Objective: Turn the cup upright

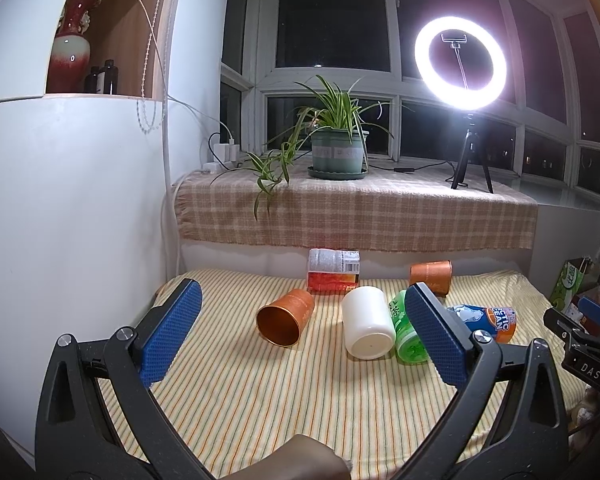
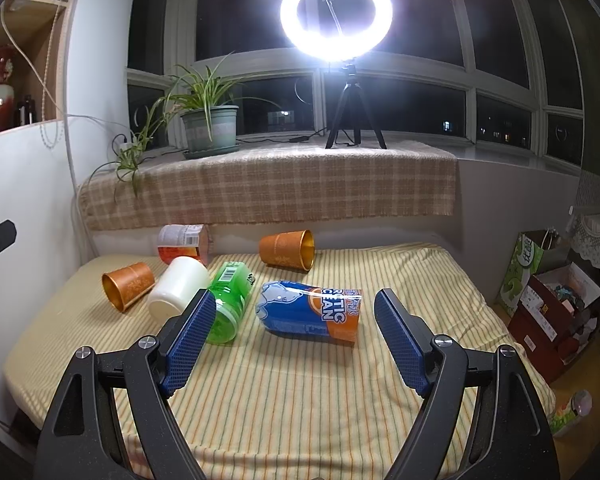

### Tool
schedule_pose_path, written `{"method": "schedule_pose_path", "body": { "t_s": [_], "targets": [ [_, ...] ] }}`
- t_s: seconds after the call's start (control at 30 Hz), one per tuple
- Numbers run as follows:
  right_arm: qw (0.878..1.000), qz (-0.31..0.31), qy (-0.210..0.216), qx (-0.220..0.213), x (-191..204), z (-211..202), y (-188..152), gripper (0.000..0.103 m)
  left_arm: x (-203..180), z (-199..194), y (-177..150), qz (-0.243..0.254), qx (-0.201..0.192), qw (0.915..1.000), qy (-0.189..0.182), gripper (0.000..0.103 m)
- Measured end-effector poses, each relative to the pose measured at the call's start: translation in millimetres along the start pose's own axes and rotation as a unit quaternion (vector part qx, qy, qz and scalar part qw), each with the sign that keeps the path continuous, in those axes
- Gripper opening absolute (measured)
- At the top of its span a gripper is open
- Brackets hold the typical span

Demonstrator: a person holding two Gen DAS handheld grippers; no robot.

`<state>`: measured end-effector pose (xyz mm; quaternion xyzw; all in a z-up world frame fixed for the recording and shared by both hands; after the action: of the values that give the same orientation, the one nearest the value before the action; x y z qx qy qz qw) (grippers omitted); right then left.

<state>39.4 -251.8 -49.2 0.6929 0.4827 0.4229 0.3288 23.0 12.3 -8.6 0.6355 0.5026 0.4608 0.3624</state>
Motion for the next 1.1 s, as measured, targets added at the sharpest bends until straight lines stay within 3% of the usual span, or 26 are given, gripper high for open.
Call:
{"method": "schedule_pose_path", "body": {
  "t_s": [1.1],
  "targets": [
    [1.000, -0.001, -0.003, -0.001, -1.3, 0.4, 0.7, 0.081, -0.7, -0.6, 6.2, 0.002, -0.001, 1.0000, 0.000, 0.103]
  ]
}}
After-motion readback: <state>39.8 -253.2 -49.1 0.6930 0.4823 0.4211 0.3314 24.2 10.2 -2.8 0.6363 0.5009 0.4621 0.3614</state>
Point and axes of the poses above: each gripper's, at about its wrist camera, not at the fingertips, and z roughly the way its jaws point, x to its left, y to its top, the point moved 3 cm from there along z, roughly the way its jaws point, and after that the axes turned 15 degrees about z, right-handed, at the moved point
